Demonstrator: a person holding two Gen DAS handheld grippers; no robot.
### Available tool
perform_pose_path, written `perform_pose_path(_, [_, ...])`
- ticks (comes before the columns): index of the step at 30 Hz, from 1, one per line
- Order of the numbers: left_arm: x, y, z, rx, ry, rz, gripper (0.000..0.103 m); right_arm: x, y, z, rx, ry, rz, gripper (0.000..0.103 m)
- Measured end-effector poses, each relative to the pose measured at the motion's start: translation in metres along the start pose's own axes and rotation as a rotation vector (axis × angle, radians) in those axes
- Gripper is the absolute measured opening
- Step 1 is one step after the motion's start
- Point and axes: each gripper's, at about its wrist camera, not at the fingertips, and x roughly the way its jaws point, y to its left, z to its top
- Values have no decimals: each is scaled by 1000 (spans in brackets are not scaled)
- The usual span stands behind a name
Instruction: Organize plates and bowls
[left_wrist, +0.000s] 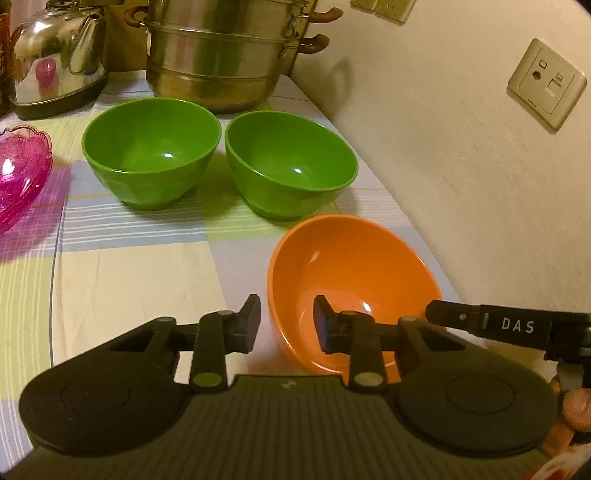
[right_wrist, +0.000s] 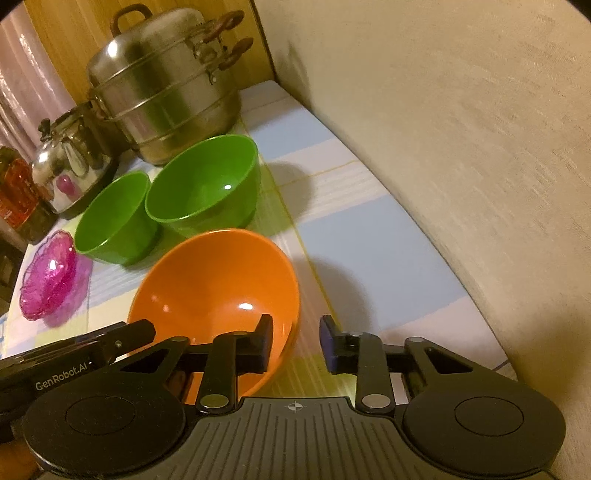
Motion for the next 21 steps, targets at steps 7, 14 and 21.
perform_pose_path(7, [6,2,0,-1,14,9,12,4,-5,0,13,7,6,17])
perform_pose_path(14, [5,0,-1,27,17,18,9,2,2,-2,-9,-4,-2,8])
perform_pose_path(21, [-3,4,-1,29,15,14,9,1,7,-6,-12,7,-9,7])
